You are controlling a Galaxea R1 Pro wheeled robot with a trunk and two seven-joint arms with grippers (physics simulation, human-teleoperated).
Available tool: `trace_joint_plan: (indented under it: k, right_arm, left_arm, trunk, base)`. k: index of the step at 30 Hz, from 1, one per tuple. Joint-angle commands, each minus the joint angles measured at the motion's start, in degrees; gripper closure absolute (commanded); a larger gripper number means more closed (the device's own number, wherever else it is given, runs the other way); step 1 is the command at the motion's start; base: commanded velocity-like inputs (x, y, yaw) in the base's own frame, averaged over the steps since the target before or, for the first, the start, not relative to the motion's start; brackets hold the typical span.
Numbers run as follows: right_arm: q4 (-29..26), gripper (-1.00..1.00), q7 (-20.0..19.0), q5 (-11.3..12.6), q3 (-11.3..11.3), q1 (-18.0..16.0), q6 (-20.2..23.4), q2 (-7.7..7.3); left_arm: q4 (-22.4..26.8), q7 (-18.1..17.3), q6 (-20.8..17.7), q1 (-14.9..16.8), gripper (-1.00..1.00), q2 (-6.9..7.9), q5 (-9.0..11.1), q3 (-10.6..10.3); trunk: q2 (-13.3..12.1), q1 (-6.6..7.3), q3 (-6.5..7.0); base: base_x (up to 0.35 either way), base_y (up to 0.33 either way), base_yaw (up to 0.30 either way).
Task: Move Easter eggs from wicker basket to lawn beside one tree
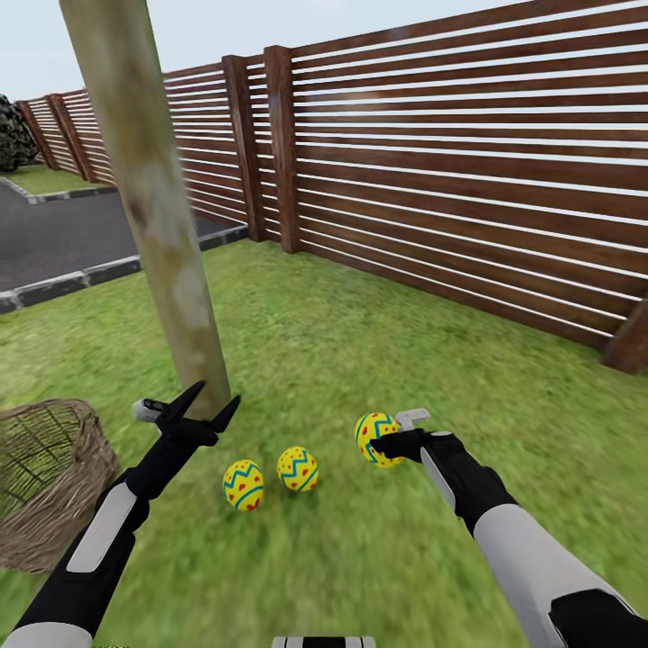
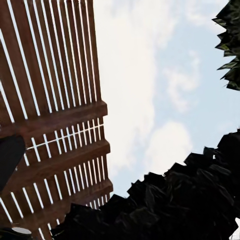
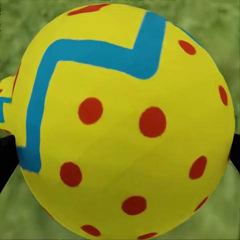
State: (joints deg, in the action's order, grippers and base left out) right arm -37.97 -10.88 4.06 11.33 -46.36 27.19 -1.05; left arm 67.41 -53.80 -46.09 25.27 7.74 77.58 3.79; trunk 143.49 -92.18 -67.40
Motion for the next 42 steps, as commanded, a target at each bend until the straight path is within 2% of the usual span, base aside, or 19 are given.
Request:
trace_joint_plan:
  k: [1,8,16,22,23,24,26,38,42]
  right_arm:
    - [0.0,1.00,0.2,0.4,0.3,0.0,0.2,-0.09]
    - [0.0,1.00,0.8,0.3,0.2,0.0,0.1,-0.09]
    - [-0.1,1.00,1.1,0.5,1.0,0.0,-4.0,-0.09]
    - [-0.1,1.00,1.7,0.5,1.2,0.0,-4.3,-0.01]
    - [-0.1,1.00,2.3,0.5,1.3,0.0,-4.3,0.13]
    - [0.0,1.00,3.3,0.4,1.3,0.0,-4.3,1.04]
    - [0.0,1.00,4.2,0.3,1.3,0.0,-4.3,1.76]
    - [0.1,1.00,4.8,0.3,1.3,0.0,-4.3,2.09]
    - [0.1,1.00,4.8,0.4,1.3,0.0,-4.3,2.08]
  left_arm:
    - [0.0,0.0,-0.3,0.0,-1.00,0.00,0.2,0.0]
    - [0.0,0.0,-0.3,0.0,-1.00,0.00,0.2,0.0]
    - [0.0,0.0,-0.3,0.0,-1.00,-0.07,0.2,0.0]
    - [0.0,0.0,-0.2,0.0,-1.00,-0.09,0.2,0.0]
    - [0.0,0.0,-0.2,0.0,-1.00,-0.09,0.2,0.0]
    - [0.0,0.0,-0.2,0.0,-1.00,-0.09,0.2,0.0]
    - [0.0,0.0,-0.2,0.0,-1.00,-0.09,0.2,0.0]
    - [0.0,0.0,-0.2,0.0,-1.00,-0.09,0.2,0.0]
    - [-0.1,0.0,-0.2,0.0,-1.00,-1.33,0.0,0.0]
  trunk:
    - [0.0,-0.01,-0.05]
    - [0.0,-0.01,-0.05]
    - [0.0,-0.01,-0.05]
    - [0.0,-0.01,-0.03]
    - [0.0,-0.01,-0.01]
    - [0.0,-0.01,0.01]
    - [0.0,-0.01,0.05]
    - [0.0,-0.01,0.32]
    - [0.0,-0.01,0.42]
  base:
    - [0.166,-0.297,0.291]
    - [0.201,-0.267,0.162]
    - [0.031,-0.020,0.041]
    - [0.000,-0.028,0.279]
    - [0.000,-0.170,0.291]
    - [0.000,-0.214,0.291]
    - [0.000,-0.247,0.291]
    - [0.000,-0.292,0.291]
    - [0.000,-0.283,0.286]
